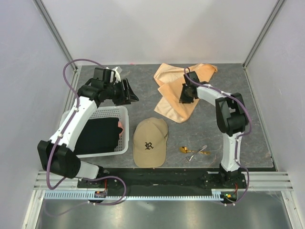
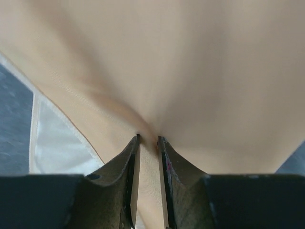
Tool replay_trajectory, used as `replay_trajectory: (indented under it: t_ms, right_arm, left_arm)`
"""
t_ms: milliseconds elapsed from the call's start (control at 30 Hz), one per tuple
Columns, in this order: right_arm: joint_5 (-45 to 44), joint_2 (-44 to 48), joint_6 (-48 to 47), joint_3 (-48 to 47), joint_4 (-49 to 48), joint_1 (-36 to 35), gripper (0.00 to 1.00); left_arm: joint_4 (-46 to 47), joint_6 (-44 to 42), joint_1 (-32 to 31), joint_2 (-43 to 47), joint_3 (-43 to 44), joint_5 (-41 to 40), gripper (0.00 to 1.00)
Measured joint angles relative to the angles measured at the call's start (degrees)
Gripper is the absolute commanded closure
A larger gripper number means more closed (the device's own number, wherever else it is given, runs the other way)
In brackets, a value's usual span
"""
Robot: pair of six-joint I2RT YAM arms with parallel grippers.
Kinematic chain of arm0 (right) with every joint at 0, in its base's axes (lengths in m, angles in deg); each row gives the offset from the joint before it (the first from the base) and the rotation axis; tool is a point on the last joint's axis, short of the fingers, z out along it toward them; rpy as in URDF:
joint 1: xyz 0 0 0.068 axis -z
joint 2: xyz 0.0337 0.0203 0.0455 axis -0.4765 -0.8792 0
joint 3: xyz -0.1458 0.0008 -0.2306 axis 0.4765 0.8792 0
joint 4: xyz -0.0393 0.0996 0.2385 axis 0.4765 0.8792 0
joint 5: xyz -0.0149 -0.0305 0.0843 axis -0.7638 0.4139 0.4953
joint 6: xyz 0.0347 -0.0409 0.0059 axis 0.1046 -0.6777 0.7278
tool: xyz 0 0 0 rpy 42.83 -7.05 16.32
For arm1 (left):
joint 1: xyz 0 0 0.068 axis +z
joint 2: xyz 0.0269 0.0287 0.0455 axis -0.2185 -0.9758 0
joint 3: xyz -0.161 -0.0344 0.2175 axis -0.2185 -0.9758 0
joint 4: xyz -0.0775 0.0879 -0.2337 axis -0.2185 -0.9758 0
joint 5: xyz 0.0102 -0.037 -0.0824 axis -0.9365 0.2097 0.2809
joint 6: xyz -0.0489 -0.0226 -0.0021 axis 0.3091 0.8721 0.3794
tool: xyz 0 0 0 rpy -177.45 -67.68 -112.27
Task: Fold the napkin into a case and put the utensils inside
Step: Move the crumpled napkin to the center of the board.
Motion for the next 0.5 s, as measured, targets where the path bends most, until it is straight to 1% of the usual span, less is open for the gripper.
replay_trajectory:
  t_ms: [133, 167, 233, 333, 400, 433, 467, 500]
  right_arm:
    - [-0.1, 8.4, 1.6, 12.4, -1.4, 2.5, 0.70]
    - [0.0, 9.7, 1.7, 14.2, -1.4, 2.8, 0.69]
    - [0.4, 12.0, 1.7, 17.1, -1.2, 3.0, 0.66]
    - [1.7, 12.6, 0.5, 17.4, -0.8, 2.8, 0.62]
    - [2.4, 12.6, -0.7, 16.8, 0.1, 2.7, 0.60]
    - [2.5, 12.6, -1.2, 16.4, 0.6, 2.6, 0.57]
    - [2.5, 12.6, -1.7, 15.7, 1.6, 2.6, 0.55]
    - [2.5, 12.7, -2.3, 14.8, 2.5, 2.6, 0.52]
  left_arm:
    - [2.6, 0.4, -1.4, -7.4, 4.8, -1.5, 0.50]
    - [3.0, 0.4, -2.3, -10.0, 6.6, -1.9, 0.54]
    - [4.0, 0.4, -4.5, -16.9, 11.8, -2.9, 0.55]
    - [4.3, 0.4, -7.0, -26.2, 19.3, -3.1, 0.55]
    - [4.3, 0.4, -8.2, -31.5, 23.5, -3.4, 0.54]
    - [4.3, 0.3, -8.7, -33.6, 25.1, -3.6, 0.52]
    - [4.2, 0.3, -9.2, -35.8, 26.9, -4.1, 0.48]
    - [4.2, 0.3, -9.5, -37.8, 28.6, -4.5, 0.46]
